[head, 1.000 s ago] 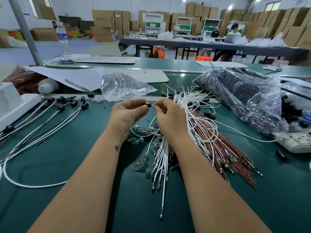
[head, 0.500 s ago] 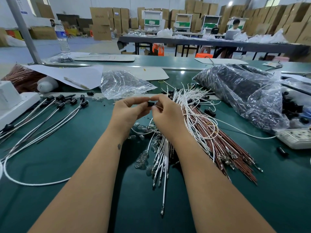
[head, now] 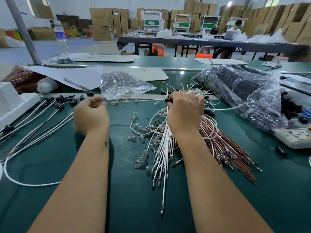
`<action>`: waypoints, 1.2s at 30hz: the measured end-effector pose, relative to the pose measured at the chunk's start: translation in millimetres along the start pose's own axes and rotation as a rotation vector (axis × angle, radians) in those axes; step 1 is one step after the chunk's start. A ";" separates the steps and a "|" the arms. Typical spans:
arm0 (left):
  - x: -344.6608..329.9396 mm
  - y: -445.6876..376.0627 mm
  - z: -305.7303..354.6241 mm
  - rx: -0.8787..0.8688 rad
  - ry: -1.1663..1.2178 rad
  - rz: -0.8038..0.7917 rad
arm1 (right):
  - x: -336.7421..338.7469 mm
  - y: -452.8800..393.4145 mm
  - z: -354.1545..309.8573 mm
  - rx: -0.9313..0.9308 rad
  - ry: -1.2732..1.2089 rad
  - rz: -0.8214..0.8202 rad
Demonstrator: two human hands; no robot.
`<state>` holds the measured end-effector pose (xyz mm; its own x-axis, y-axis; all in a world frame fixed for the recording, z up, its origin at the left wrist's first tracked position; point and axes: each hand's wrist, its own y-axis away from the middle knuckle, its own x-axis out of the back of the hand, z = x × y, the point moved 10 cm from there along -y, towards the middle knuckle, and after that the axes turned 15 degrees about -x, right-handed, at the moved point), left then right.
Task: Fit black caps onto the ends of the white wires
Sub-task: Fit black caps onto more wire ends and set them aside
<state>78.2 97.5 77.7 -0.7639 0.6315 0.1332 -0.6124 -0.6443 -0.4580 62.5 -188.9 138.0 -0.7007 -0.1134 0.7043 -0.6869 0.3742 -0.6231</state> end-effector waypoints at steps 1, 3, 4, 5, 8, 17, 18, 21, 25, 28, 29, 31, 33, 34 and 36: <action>4.7 0.2 3.0 -0.020 -0.125 -0.008 | -0.9 0.6 -2.0 0.020 -0.030 -0.014; 3.9 1.9 22.7 -0.172 -0.292 -0.053 | -0.4 3.5 -10.3 0.070 -0.119 -0.044; -1.7 4.1 39.8 -0.306 -0.294 -0.083 | 0.3 6.0 -16.7 0.102 -0.162 -0.057; -11.3 10.6 59.7 -0.458 -0.260 -0.138 | 1.3 9.1 -23.8 0.139 -0.203 -0.070; -50.6 45.0 103.9 -0.806 -0.121 -0.420 | 1.6 18.0 -40.8 0.223 -0.331 -0.143; -30.5 15.6 54.2 -0.511 -0.450 -0.302 | -4.9 9.7 -22.6 0.112 -0.209 -0.141; -30.0 16.7 50.5 -0.485 -0.517 -0.311 | -5.7 10.0 -22.4 0.108 -0.196 -0.142; -38.6 30.7 66.1 -0.570 -0.593 -0.315 | -10.5 9.7 -21.5 0.085 -0.256 -0.211; -72.5 70.0 108.0 -0.893 -0.396 -0.446 | -17.6 12.6 -24.9 0.069 -0.401 -0.333; -71.9 64.0 101.9 -0.854 -0.345 -0.433 | -16.7 12.4 -23.8 0.091 -0.302 -0.266; -66.5 55.4 93.6 -0.786 -0.354 -0.396 | -14.9 11.1 -21.9 0.087 -0.248 -0.221; -56.8 41.6 76.7 -0.657 -0.379 -0.340 | -12.9 9.8 -20.2 0.077 -0.199 -0.181; -53.5 37.9 70.2 -0.606 -0.405 -0.329 | -17.6 12.9 -23.6 0.097 -0.207 -0.224; -54.4 39.2 71.7 -0.620 -0.403 -0.335 | -20.3 14.5 -25.4 0.104 -0.230 -0.257; -60.0 46.7 83.7 -0.717 -0.332 -0.358 | -23.3 16.8 -27.8 0.105 -0.294 -0.314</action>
<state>78.4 -6.5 121.9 -0.6376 0.5139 0.5739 -0.6367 0.0677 -0.7681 72.7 -154.4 120.6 -0.4697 -0.4692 0.7478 -0.8804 0.1863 -0.4362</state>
